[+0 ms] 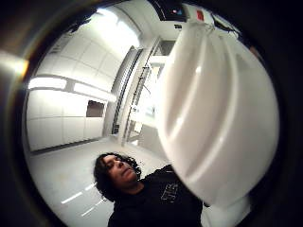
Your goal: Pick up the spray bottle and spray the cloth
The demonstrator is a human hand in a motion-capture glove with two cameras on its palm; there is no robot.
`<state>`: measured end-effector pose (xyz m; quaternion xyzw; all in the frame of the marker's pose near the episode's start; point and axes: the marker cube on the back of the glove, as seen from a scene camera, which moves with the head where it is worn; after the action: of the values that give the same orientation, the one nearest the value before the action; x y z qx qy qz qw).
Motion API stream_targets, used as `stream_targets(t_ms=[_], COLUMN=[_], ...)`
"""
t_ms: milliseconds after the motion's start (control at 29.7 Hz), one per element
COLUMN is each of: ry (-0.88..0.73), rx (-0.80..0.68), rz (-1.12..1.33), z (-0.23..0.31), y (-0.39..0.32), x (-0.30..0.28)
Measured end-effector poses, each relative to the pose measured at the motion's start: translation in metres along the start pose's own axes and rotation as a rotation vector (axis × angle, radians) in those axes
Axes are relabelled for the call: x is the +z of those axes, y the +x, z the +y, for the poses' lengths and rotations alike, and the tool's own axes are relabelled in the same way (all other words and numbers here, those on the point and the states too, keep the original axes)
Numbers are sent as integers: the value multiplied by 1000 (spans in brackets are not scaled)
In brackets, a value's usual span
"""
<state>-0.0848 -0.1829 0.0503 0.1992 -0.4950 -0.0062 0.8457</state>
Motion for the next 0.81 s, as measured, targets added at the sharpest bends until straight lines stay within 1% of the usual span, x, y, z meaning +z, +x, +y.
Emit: stream_targets(t_ms=[135, 471, 639, 807], ry=[7, 36, 5, -69], rx=[-19, -29, -5, 30], rz=[74, 87, 72, 117], z=[10, 9, 6, -5], y=[-3, 1, -1, -15], x=[-13, -15, -16, -10])
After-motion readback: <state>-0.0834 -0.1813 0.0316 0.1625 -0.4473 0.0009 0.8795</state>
